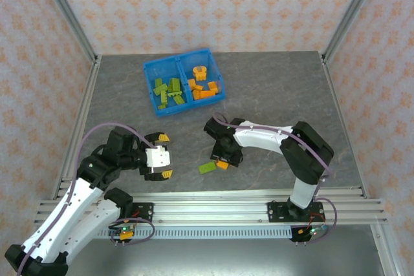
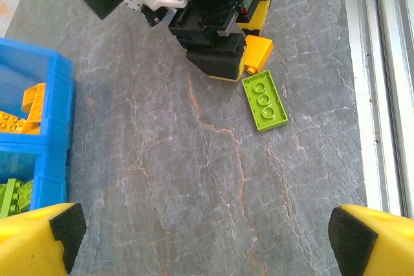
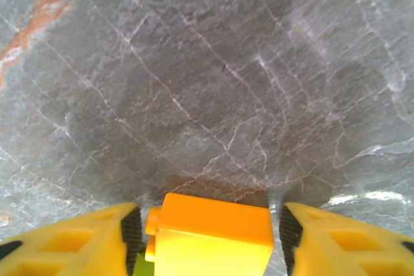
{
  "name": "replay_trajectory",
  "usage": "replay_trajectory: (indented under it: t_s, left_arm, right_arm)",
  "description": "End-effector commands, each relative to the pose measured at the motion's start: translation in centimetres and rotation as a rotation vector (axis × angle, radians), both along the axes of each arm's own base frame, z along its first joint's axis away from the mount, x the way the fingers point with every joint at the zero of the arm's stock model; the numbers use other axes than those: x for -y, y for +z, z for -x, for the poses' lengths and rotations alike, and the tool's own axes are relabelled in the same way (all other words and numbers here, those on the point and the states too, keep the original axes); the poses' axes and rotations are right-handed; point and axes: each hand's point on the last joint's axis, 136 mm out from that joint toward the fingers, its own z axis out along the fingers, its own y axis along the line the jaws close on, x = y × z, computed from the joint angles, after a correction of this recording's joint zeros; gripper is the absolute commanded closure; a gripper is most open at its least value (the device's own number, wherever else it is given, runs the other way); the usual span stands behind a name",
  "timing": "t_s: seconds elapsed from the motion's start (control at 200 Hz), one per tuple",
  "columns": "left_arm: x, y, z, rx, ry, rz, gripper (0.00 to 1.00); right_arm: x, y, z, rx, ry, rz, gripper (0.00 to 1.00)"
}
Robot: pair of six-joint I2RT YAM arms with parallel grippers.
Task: Sort the legos into containers by color
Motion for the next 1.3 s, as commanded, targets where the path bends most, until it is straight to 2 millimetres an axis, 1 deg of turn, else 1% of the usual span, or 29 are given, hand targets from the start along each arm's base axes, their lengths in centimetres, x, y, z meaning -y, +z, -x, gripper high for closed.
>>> replay_trajectory:
  t_s: [0.0, 0.1, 0.175, 0.285, 0.365, 0.445, 0.621, 0.741, 0.851, 0.946, 0.976, 1.056, 1.121, 1.176, 1.251, 1.296]
  left_arm:
    - [0.6, 0.4, -0.2, 0.036, -0.039, 0.013, 0.00]
    - [0.7, 0.2, -0.3, 0.030, -0.041, 0.010, 0.00]
    - [0.7, 0.1, -0.3, 0.024, -0.042, 0.008, 0.00]
    - [0.7, 0.1, -0.3, 0.020, -0.043, 0.004, 0.00]
    - [0.7, 0.3, -0.4, 0.017, -0.046, 0.003, 0.00]
    - [1.1, 0.8, -0.3, 0.011, -0.064, 0.020, 0.00]
    - [2.7, 2.3, 0.4, -0.013, -0.143, 0.109, 0.00]
    - [3.6, 3.5, 0.2, -0.004, -0.164, 0.177, 0.00]
    - [4.5, 5.0, -0.5, 0.021, -0.148, 0.281, 0.01]
    - [4.5, 6.0, -1.8, 0.002, -0.048, 0.345, 0.01]
    - [4.3, 6.3, -2.5, -0.011, 0.006, 0.361, 0.01]
    - [3.4, 6.9, -4.4, -0.056, 0.178, 0.415, 0.01]
    - [2.2, 7.4, -6.1, -0.099, 0.350, 0.470, 0.00]
    - [0.9, 7.4, -7.4, -0.137, 0.499, 0.504, 0.00]
    - [-0.9, 7.3, -8.6, -0.183, 0.687, 0.558, 0.00]
    - [-1.7, 7.2, -9.1, -0.220, 0.782, 0.601, 0.00]
  right_arm:
    - [1.0, -0.7, 0.4, -0.016, -0.014, 0.079, 0.46]
    - [1.5, -1.1, 0.9, -0.032, -0.018, 0.101, 0.48]
    - [1.8, -1.1, 0.9, -0.021, -0.029, 0.108, 0.53]
    - [1.9, 0.2, -0.1, 0.044, -0.038, 0.094, 0.59]
    - [1.6, 1.8, -1.1, 0.118, -0.041, 0.061, 0.61]
    - [1.9, 3.6, -2.2, 0.201, -0.052, 0.044, 0.62]
    - [3.1, 8.5, -4.6, 0.387, -0.080, 0.006, 0.62]
    - [4.1, 12.2, -6.5, 0.516, -0.082, -0.007, 0.62]
    - [4.3, 15.3, -8.9, 0.635, -0.079, -0.042, 0.61]
    - [4.3, 17.1, -11.1, 0.698, -0.071, -0.052, 0.61]
    - [4.4, 17.6, -11.9, 0.718, -0.071, -0.046, 0.61]
    - [3.8, 18.8, -14.2, 0.756, -0.056, -0.042, 0.61]
    - [3.1, 19.6, -16.4, 0.785, -0.043, -0.040, 0.61]
    - [2.3, 20.3, -18.3, 0.813, -0.034, -0.047, 0.61]
    - [1.0, 20.4, -21.1, 0.831, -0.044, -0.080, 0.61]
    - [0.2, 19.8, -22.8, 0.817, -0.053, -0.094, 0.61]
